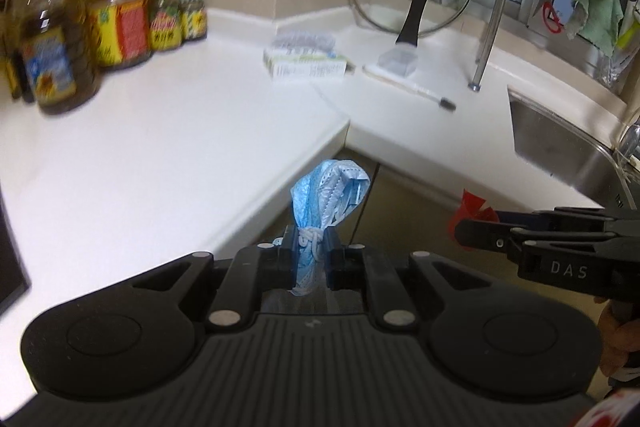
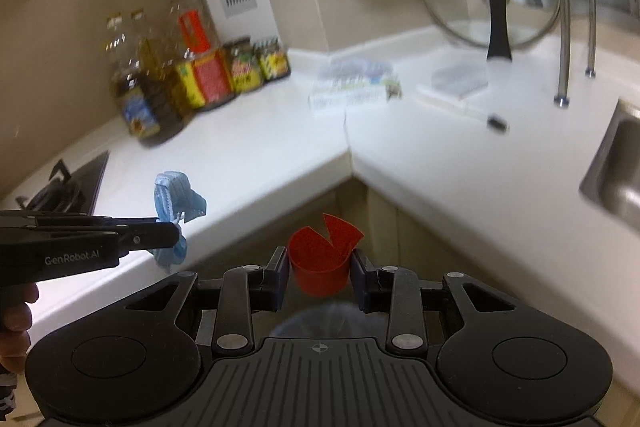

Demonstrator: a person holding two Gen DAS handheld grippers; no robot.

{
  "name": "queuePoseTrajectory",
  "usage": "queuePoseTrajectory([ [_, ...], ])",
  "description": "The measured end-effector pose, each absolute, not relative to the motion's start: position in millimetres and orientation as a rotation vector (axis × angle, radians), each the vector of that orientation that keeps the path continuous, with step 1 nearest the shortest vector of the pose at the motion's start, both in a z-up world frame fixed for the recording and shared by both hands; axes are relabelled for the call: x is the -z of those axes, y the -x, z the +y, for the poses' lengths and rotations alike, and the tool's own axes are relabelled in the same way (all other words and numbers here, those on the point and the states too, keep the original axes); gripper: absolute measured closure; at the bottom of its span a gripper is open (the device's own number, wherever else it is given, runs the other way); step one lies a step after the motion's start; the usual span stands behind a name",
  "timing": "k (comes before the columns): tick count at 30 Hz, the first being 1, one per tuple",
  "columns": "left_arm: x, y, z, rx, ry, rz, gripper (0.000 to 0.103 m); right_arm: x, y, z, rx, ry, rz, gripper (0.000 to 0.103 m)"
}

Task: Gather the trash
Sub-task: 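Carry the mask and red cup with both tools down over the wastebasket, then open both tools to drop the mask and cup into the bin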

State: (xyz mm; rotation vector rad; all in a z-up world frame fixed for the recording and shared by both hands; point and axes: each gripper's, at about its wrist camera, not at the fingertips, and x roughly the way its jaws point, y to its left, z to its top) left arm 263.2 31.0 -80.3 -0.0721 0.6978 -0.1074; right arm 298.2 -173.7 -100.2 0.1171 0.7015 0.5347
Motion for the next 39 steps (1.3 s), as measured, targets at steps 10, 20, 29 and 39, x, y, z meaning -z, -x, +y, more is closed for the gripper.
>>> queuePoseTrajectory([
  [10, 129.2, -243.4, 12.6, 0.068, 0.107, 0.832, 0.092, 156.6, -292.8, -186.3, -0.578, -0.109, 0.849, 0.070],
  [20, 195.2, -246.8, -3.9, -0.011, 0.135, 0.943, 0.092, 220.9, -309.6, -196.9, -0.656, -0.089, 0.962, 0.069],
  [29, 245.2, -259.2, 4.7, -0.073, 0.183, 0.972, 0.092, 280.6, -323.3, -180.9, -0.657, -0.066, 1.023, 0.069],
  [39, 277.0, -280.6, -0.6, -0.061, 0.169, 1.008, 0.091, 315.7, -335.1, -173.7, -0.615, -0.115, 1.108, 0.068],
])
